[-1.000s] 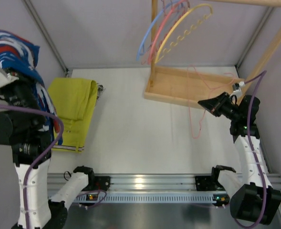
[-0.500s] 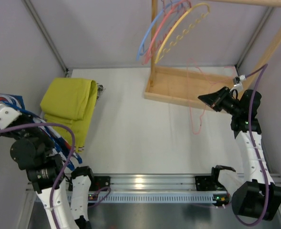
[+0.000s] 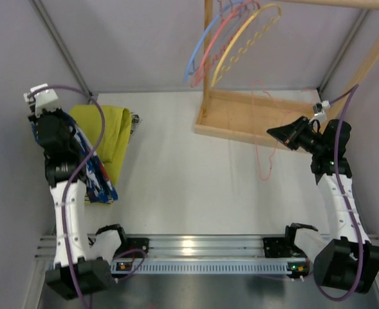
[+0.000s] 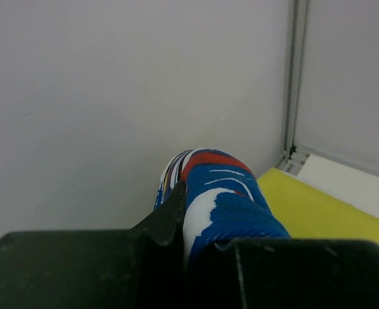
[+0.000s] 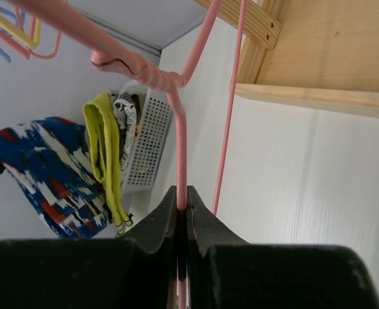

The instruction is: Remove the trousers from the hanger

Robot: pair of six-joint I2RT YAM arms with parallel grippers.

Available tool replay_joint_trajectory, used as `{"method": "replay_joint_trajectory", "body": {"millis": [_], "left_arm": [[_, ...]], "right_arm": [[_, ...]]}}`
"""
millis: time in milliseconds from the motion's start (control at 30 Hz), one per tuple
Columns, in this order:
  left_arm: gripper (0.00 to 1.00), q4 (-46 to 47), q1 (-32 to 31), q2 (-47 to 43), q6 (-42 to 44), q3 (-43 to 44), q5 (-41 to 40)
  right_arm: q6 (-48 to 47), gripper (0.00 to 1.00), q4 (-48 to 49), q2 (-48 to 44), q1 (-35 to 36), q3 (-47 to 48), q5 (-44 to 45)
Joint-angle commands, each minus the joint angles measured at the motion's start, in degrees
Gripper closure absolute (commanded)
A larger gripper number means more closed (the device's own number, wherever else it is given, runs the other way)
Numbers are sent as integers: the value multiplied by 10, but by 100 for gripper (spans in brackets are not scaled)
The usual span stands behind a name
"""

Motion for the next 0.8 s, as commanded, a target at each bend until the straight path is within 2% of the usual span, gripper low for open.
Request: {"method": "replay_joint_trajectory", "body": {"millis": [0,133,300,367,400,467,500,533,600,633,700,733,767], "left_arm": [[100,122,3,93,-42,66,65],[100,123,2,174,-90,89,111],[98,116,-32,224,-87,35,149],[89,89,-49,234,-86,14,150],[77,71,-51,245,-92,13,155],[67,8,-52,258,-109,26,161],[57,-14,-51,261,-113,32,167],[53,-28,-50,261,-118,37,175],[44,-48,-50,252,-121,44,190],[34,-48,-50,233,-121,44,200],[24,-64,-50,216,-123,53,209],[12,-78,-50,209,-123,74,223],[5,-112,-50,196,-124,88,234]], "right_arm": [[-16,100,22,-13,9,41,1],[-16,100,-6,-22,9,63,9],[-12,100,-47,-29,9,119,26],[-7,100,-59,-29,9,140,28],[-4,100,-59,-30,9,145,26],[0,100,-65,-28,9,162,25],[0,100,-65,-26,9,167,24],[3,100,-67,-25,9,173,25],[10,100,-71,-19,9,189,28],[13,100,-73,-18,9,201,30],[22,100,-82,-16,9,210,39],[25,100,-88,-13,9,223,43],[32,100,-101,-13,9,230,53]]}}
